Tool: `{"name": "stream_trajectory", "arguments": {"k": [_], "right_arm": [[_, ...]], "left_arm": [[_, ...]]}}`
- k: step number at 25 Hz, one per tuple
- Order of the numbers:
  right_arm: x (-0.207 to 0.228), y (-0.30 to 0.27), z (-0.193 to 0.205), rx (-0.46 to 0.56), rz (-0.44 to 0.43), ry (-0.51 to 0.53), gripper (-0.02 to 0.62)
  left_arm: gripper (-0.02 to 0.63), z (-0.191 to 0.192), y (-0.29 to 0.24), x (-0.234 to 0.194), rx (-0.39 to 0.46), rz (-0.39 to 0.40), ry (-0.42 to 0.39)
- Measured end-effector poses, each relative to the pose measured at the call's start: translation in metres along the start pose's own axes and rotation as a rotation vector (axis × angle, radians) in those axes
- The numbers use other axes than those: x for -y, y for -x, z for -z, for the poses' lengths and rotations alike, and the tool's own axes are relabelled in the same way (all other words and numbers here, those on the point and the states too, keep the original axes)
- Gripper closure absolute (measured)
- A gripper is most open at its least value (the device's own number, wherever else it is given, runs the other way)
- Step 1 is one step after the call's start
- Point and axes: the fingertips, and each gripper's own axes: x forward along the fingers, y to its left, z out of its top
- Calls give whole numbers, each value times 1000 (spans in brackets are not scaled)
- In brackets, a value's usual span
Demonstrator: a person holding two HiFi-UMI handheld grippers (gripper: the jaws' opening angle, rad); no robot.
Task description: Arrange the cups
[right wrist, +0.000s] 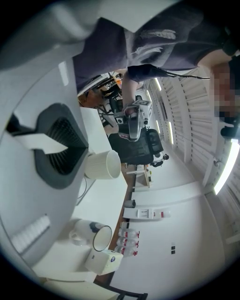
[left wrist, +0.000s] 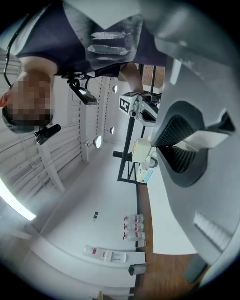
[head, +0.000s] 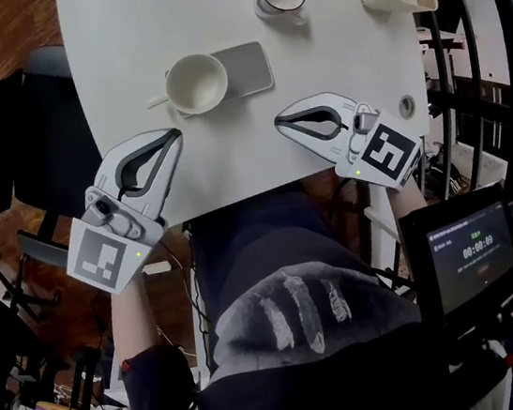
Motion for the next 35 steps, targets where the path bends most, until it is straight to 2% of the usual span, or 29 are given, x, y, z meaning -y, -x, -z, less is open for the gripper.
{"name": "stream_trajectory", "arguments": {"k": [7,15,20,30,35], "right_arm": [[-1,2,2,5,4,-10,592],[2,4,4,9,7,-13,592],[2,2,4,11,12,-15,592],[4,-1,4,9,20,-8,592],[6,-1,5,16,22,-11,592]], "left_arm": [[604,7,-8,15,-54,72,-39],[592,15,-13,16,-76,48,-105],[591,12,-7,6,-56,6,-40],[591,10,-2,-5,-54,-12,-26],[591,8,-1,-9,-55,-33,-43]]}}
